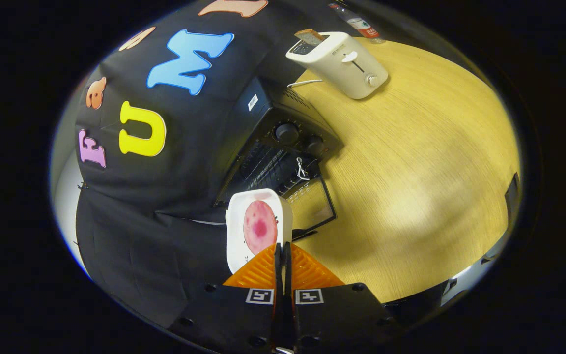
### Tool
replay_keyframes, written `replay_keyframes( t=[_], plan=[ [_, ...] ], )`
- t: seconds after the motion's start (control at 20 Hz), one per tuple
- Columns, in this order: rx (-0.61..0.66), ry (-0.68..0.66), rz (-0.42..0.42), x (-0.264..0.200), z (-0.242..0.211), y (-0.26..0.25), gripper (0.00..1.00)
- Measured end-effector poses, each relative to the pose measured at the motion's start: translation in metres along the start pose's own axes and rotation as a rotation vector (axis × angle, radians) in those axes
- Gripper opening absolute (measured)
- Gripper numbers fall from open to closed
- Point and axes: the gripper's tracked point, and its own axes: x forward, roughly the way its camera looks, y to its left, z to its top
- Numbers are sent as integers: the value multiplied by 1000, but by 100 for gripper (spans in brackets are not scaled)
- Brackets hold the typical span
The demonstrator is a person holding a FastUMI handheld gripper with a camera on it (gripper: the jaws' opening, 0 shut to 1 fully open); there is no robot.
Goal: Open the toaster oven, put the food inside, and close the toaster oven door.
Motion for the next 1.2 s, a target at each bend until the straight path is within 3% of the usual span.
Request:
replay_keyframes(
  t=[0.6, 0.85, 1.2],
  plan=[
    [181, -90, -15, 110, 24, 11, 2],
    [315, -192, 20, 143, 45, 21, 2],
    [397, -306, 75, 180, 61, 39, 2]
  ],
)
